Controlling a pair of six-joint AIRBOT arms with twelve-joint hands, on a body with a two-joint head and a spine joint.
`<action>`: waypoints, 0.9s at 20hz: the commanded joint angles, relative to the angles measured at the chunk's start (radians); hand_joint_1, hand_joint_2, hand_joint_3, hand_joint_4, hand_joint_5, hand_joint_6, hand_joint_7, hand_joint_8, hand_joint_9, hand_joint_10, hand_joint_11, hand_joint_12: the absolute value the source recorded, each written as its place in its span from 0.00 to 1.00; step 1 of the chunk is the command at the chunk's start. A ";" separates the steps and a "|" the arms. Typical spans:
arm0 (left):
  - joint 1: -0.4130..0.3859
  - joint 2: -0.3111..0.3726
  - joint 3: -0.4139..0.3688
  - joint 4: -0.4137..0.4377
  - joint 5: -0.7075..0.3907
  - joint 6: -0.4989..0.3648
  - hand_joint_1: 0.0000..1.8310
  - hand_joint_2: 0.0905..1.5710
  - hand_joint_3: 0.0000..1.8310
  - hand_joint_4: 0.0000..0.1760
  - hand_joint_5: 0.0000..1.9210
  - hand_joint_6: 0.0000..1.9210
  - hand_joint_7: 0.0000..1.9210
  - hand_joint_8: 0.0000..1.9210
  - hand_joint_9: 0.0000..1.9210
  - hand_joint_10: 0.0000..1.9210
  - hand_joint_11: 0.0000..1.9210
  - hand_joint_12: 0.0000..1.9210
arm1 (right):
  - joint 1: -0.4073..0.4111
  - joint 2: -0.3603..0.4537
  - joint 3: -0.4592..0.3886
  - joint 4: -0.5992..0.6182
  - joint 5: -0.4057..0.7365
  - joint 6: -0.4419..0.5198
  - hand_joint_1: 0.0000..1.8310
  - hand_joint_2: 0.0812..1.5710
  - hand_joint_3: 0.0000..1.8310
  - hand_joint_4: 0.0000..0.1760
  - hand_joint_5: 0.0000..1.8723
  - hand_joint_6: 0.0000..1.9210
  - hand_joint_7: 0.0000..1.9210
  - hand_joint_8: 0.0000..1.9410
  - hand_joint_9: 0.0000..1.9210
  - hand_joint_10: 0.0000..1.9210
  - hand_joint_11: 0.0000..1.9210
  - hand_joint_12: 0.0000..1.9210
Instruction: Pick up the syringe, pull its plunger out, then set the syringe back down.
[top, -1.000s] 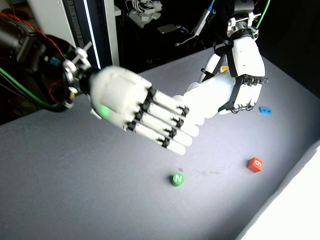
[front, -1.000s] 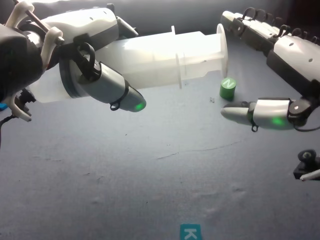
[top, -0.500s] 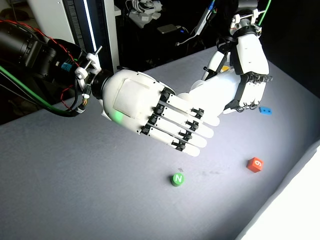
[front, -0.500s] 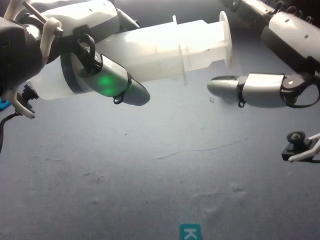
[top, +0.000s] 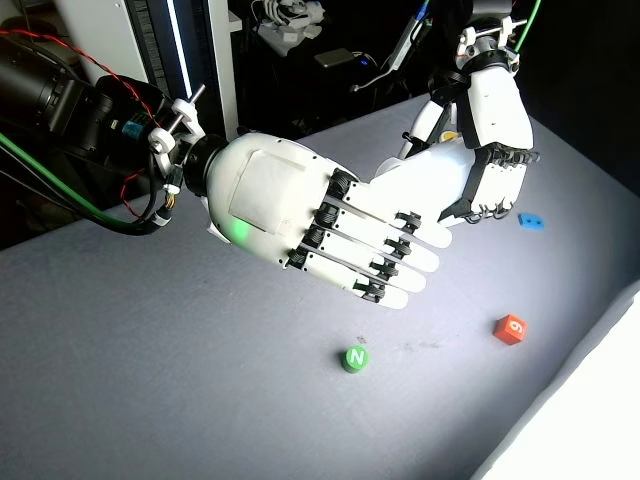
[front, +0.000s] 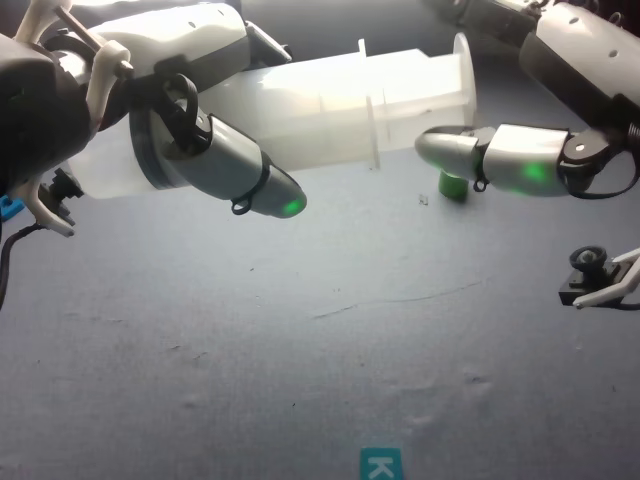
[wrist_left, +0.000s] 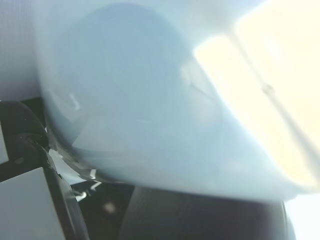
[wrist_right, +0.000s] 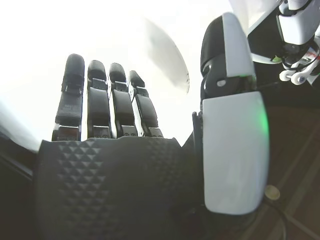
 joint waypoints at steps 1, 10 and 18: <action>-0.013 0.005 0.001 0.038 0.002 -0.001 0.74 0.72 0.00 0.00 0.49 0.43 0.46 0.66 0.40 0.72 0.27 0.62 | 0.014 -0.002 0.007 -0.040 0.097 0.008 0.52 0.75 0.00 0.00 0.31 0.08 0.34 0.13 0.24 0.25 0.00 0.65; -0.018 0.018 -0.004 0.047 0.005 -0.001 0.74 0.72 0.00 0.00 0.49 0.44 0.46 0.65 0.40 0.72 0.27 0.64 | 0.019 -0.014 0.026 -0.047 0.114 0.013 0.67 0.75 0.00 0.00 0.43 0.59 0.46 0.68 0.34 0.71 0.12 0.88; -0.018 0.020 -0.003 0.047 0.002 -0.001 0.75 0.71 0.00 0.00 0.49 0.45 0.47 0.63 0.41 0.70 0.28 0.62 | 0.005 0.011 0.019 -0.062 0.149 0.013 0.66 0.74 0.00 0.00 0.45 0.57 0.46 0.68 0.33 0.69 0.12 0.88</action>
